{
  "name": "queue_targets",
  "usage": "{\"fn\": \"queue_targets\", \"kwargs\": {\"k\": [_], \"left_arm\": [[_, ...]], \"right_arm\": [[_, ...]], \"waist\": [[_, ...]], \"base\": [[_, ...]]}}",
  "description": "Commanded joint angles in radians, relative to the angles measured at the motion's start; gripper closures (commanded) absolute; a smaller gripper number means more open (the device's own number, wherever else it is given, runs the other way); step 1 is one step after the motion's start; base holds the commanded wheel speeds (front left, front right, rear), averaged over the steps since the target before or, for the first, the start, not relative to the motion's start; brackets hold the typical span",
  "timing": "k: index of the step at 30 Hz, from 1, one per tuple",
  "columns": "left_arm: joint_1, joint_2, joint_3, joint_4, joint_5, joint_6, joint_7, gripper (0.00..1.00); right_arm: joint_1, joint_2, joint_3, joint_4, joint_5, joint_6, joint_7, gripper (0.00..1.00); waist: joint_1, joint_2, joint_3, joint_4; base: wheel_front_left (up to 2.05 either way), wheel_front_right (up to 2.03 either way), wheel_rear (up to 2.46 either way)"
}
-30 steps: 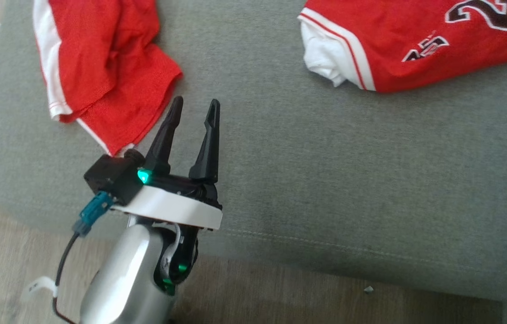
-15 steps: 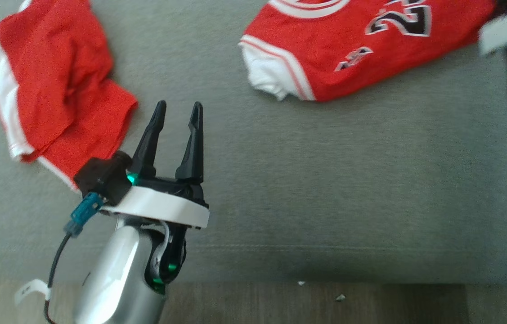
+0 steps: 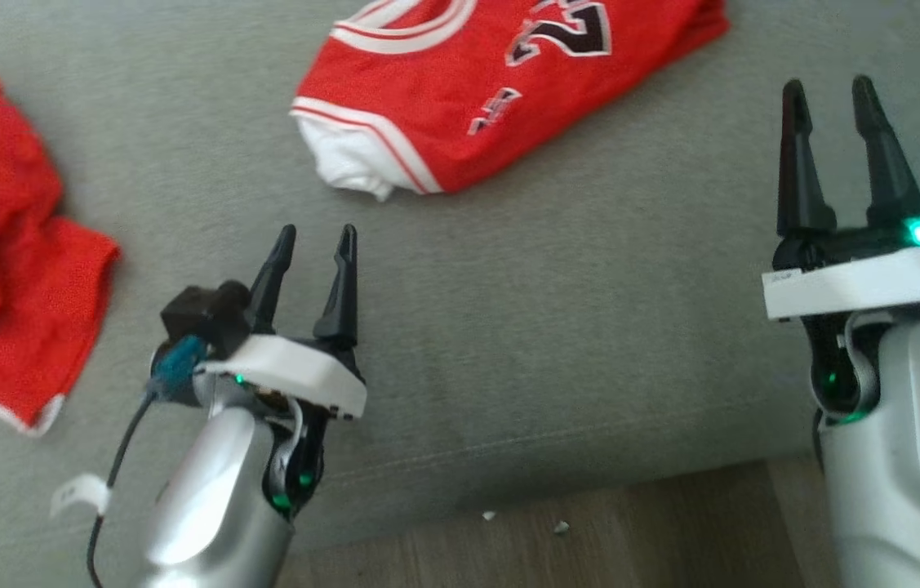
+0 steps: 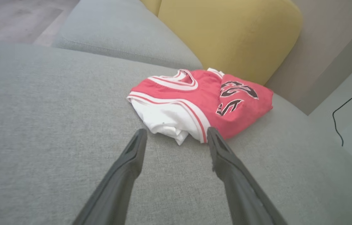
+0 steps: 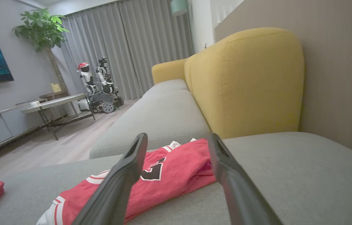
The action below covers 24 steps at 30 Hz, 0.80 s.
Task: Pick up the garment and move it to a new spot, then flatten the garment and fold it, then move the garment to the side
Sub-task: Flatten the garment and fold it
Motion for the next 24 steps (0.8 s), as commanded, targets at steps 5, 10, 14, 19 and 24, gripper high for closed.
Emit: {"fn": "queue_targets", "kwargs": {"k": [5,10,14,19,24], "left_arm": [[-0.126,0.008,0.023,0.122,0.024,0.002,-0.006,0.0],[-0.192,0.008,0.02,0.249,0.008,0.014,-0.006,0.0],[-0.245,0.008,0.024,0.333,-0.021,0.035,-0.006,0.0],[-0.303,0.008,0.047,0.406,-0.019,0.051,-0.006,0.0],[-0.325,0.008,0.059,0.436,-0.007,0.047,-0.006,0.0]], "right_arm": [[0.04,0.042,-0.005,-0.138,-0.029,0.003,0.033,0.0],[0.052,0.054,-0.008,-0.176,-0.031,0.003,0.045,0.0],[0.056,0.06,-0.003,-0.189,-0.032,0.003,0.047,0.0],[0.057,0.066,0.006,-0.196,-0.031,0.003,0.042,0.0],[0.059,0.069,0.006,-0.197,-0.031,0.003,0.037,0.0]], "waist": [[0.0,0.0,0.027,-0.088],[0.0,0.0,0.039,-0.125],[0.0,0.0,0.048,-0.145],[0.0,0.0,0.062,-0.17],[0.0,0.0,0.067,-0.179]], "base": [[0.0,0.0,0.0],[0.0,0.0,0.0],[0.0,0.0,0.0],[0.0,0.0,0.0],[0.0,0.0,0.0]]}}
